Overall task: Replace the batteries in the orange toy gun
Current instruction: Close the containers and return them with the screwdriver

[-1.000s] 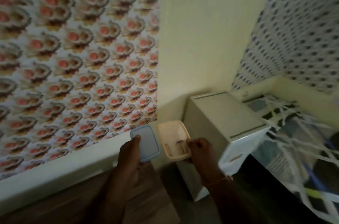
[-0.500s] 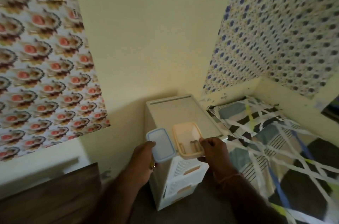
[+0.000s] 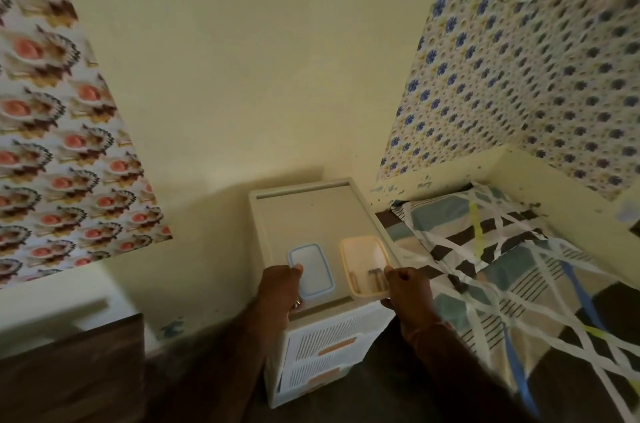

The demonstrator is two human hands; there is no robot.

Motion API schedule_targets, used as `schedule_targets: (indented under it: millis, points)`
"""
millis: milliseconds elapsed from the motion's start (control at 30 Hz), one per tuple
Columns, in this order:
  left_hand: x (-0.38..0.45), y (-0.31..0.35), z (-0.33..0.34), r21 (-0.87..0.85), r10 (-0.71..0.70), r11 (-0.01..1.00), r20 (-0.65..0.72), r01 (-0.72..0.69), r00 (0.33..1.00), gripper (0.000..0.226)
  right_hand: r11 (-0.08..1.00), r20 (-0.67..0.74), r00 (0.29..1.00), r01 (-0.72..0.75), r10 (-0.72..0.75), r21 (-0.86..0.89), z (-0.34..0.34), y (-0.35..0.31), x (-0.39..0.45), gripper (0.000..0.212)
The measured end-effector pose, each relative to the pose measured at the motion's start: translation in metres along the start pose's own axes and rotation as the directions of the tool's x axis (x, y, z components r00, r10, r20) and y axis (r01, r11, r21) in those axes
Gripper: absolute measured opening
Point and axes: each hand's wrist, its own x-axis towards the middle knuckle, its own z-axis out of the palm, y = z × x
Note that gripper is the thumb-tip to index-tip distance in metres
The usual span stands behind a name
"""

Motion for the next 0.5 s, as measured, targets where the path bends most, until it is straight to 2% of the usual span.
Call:
schedule_targets:
  millis: [100,233,500]
  points:
    - [0.026,-0.001,0.017,0.125,0.039,0.992,-0.057,-0.032,0.998,0.025,0.997,-0.025,1.000,-0.007,0.005,-0.076,0.002,0.004,0.028,0.017]
    - [0.041,-0.003,0.032,0.301,0.126,0.949,-0.095,-0.092,0.987,0.018,0.995,0.010,1.000,-0.021,0.022,-0.096,0.001,0.004,0.058,0.015]
    - [0.055,-0.006,0.072,0.413,0.131,0.911,-0.260,-0.012,0.957,0.023,0.972,0.180,0.983,0.005,0.038,-0.235,-0.006,0.012,0.113,0.009]
